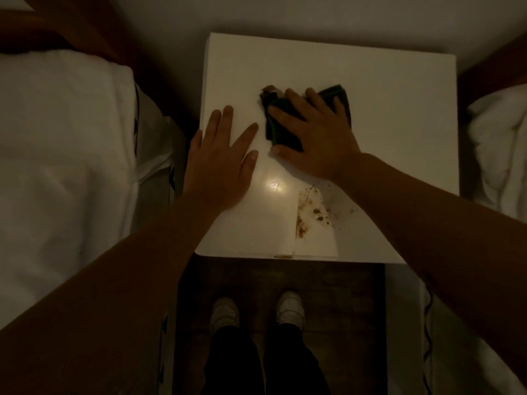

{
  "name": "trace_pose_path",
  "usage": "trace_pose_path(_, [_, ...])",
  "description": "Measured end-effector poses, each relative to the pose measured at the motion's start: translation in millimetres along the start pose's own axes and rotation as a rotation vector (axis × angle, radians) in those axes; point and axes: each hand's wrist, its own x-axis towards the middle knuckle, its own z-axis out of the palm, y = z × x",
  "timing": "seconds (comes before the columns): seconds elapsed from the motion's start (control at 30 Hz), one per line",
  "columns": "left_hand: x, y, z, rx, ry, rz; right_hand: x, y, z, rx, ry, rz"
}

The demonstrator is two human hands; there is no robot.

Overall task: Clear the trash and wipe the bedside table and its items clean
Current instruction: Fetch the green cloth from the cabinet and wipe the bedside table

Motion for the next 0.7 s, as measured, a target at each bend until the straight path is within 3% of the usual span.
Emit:
trace_pose_path(0.2, [0, 3, -5, -0.009, -0.019, -0.011, -41, -15, 5, 0.055, -0.025, -0.047])
trace_pose_path(0.47, [-4, 4, -4, 0.003, -0.024, -0.008, -112, -66, 25, 0.311, 0.183, -0.088])
trace_pose_path(0.7, [-4, 23, 4, 0.046, -0.004, -0.124, -163, -81, 12, 0.636, 0.190, -0.134])
